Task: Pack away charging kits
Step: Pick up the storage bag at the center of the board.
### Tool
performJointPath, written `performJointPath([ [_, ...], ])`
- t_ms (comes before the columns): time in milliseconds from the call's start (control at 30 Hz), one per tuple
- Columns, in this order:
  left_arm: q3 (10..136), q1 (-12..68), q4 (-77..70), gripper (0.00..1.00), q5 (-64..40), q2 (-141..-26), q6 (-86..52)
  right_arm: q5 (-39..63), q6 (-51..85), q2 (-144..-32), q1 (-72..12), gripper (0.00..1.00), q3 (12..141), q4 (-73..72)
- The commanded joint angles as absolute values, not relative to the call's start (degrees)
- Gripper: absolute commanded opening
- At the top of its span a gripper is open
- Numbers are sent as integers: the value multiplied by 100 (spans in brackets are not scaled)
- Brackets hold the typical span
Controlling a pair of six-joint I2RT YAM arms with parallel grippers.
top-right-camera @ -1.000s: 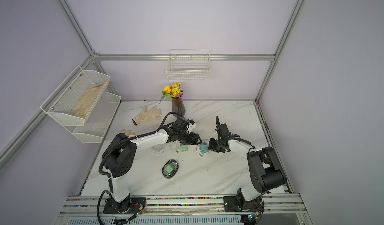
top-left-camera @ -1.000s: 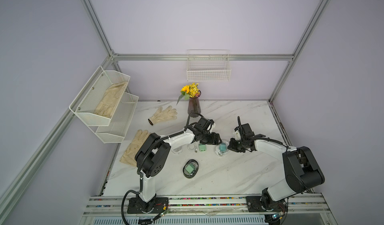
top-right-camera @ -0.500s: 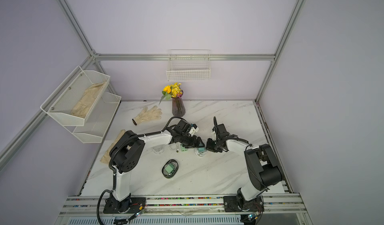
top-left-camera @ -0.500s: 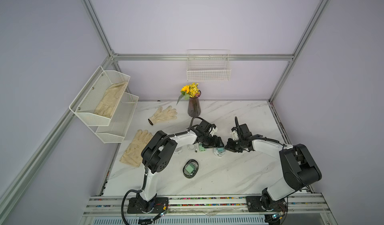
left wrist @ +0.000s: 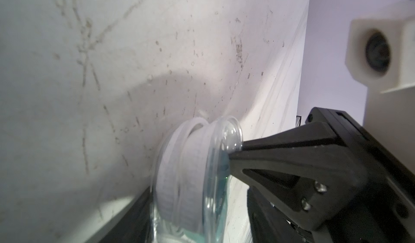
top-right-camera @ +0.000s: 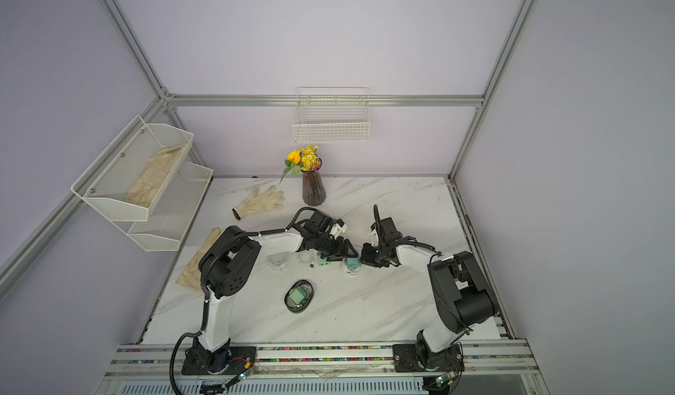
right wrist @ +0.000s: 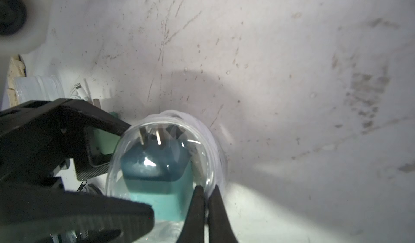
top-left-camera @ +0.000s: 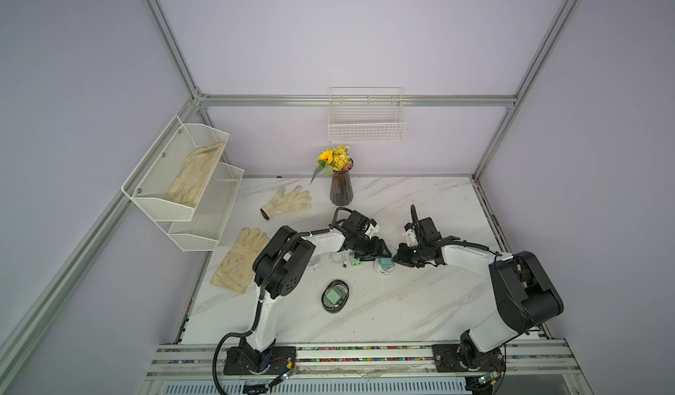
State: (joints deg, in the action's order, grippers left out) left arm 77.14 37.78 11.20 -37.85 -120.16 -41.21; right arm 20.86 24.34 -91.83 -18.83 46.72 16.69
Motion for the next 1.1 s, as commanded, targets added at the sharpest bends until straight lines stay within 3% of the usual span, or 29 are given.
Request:
performJointPath([
  [0, 7916, 3727, 993, 58, -3995, -12115, -4221, 2082, 2227, -9246, -1985, 7, 4833, 1739],
  [233, 7840, 3692, 771, 50, -4005, -12199, -4441, 2160, 2118, -9264, -2042, 9, 4952, 1658],
  [333, 7759, 3644, 576, 37, -3959, -12201, -4645, 2175, 2080, -9257, -2080, 9, 4972, 1607],
  [433, 7439, 3571, -10, 27, -3995, -12060, -5018, 2096, 2023, -9211, -2090, 16, 5074, 1723],
  [500, 7305, 3546, -196, 26, -3914, -11903, -5079, 1998, 2000, -9059, -2085, 21, 5152, 1811],
  [567, 7144, 3516, -477, 26, -3812, -11717, -5168, 1864, 1945, -8863, -2085, 38, 5276, 1980],
  [667, 6836, 3467, -1137, 27, -3731, -11513, -5469, 1788, 1925, -8594, -2088, 49, 5383, 2173],
  [900, 6401, 3478, -2166, 28, -3151, -10987, -6072, 1369, 2038, -7620, -2101, 48, 5407, 2572],
  [1067, 6518, 3587, -2050, 31, -2405, -10618, -6257, 1246, 2173, -6732, -2149, 47, 5053, 2378],
])
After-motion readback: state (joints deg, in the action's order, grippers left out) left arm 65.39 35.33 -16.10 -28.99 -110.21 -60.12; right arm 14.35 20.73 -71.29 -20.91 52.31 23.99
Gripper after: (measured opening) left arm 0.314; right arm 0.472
